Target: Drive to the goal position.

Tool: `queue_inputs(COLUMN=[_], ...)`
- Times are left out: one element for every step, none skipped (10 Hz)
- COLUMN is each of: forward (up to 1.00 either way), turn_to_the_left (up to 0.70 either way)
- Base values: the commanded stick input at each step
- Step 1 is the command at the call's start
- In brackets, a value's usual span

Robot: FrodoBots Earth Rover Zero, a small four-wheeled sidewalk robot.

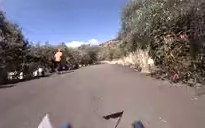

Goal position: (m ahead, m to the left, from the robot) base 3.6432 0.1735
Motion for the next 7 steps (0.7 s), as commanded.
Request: queue_inputs(forward=[0.85,0.85,0.85,0.85,0.85,0.85,0.85], turn_to_the_left=[0.00,0.00,-0.07,-0.18,-0.30,0.00,0.00])
